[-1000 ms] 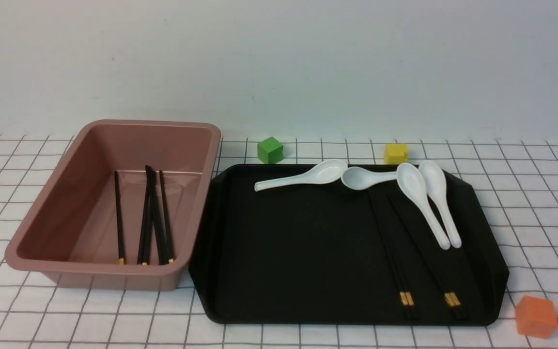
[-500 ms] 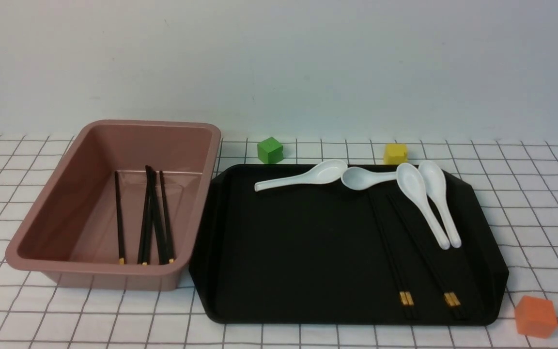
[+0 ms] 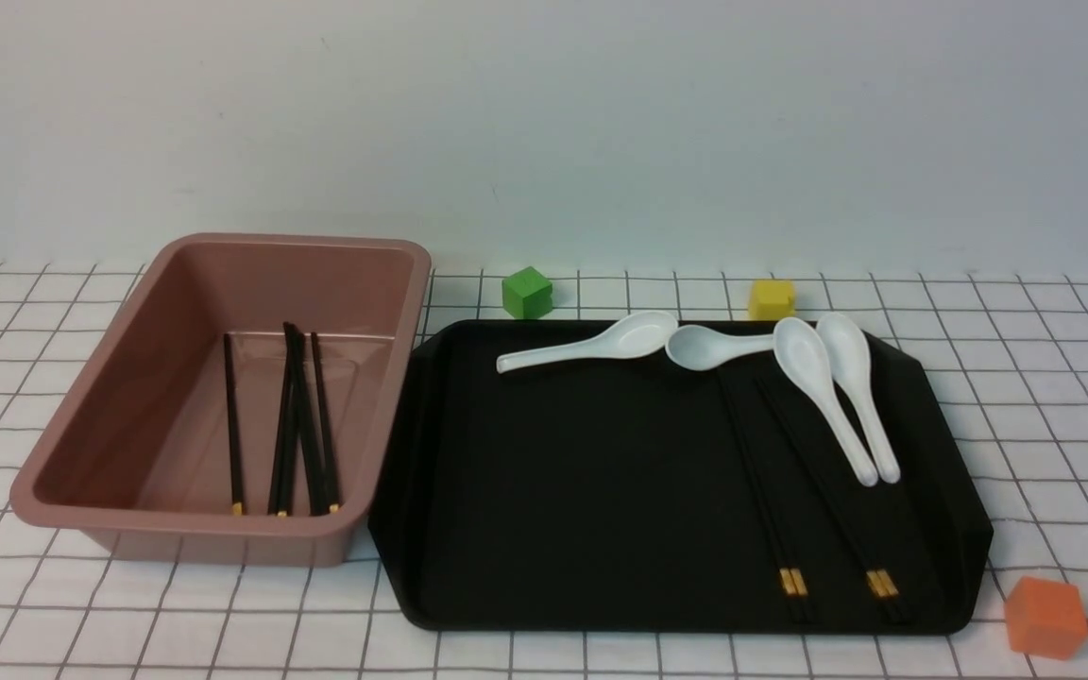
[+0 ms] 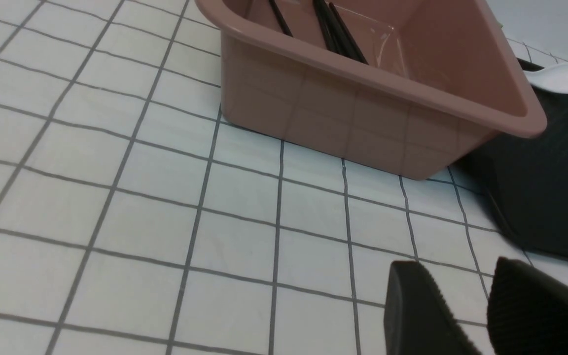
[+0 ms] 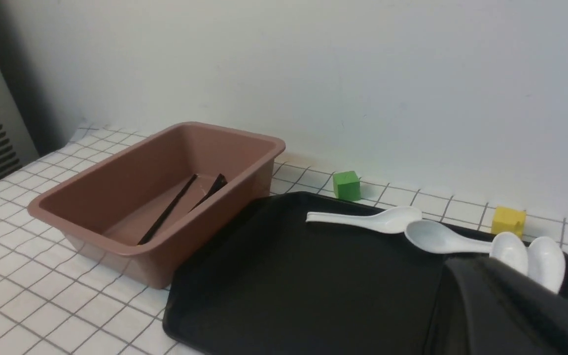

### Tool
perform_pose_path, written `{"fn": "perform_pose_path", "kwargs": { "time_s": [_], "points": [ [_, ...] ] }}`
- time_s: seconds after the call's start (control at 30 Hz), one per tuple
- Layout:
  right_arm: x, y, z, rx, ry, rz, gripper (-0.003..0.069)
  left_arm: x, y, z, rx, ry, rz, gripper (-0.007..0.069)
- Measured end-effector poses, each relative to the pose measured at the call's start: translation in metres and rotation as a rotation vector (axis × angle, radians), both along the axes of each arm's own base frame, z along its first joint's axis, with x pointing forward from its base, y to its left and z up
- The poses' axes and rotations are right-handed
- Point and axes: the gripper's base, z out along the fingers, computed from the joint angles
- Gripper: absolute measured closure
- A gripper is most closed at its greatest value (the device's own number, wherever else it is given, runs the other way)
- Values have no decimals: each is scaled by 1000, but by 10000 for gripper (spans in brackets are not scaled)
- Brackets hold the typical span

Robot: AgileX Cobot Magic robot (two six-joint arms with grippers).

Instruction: On white black tablecloth take chopsticks from black tray and put them in box.

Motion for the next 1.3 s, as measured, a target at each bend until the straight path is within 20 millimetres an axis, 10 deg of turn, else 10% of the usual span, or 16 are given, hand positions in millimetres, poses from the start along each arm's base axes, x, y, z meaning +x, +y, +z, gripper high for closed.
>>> {"fn": "perform_pose_path", "kwargs": {
  "time_s": [0.77, 1.3],
  "points": [
    [-13, -40, -132, -137, 124, -485, 622, 0, 0, 0, 0, 0, 0, 386],
    [-17, -42, -136, -145, 157, -510, 616, 0, 0, 0, 0, 0, 0, 386]
  ]
}}
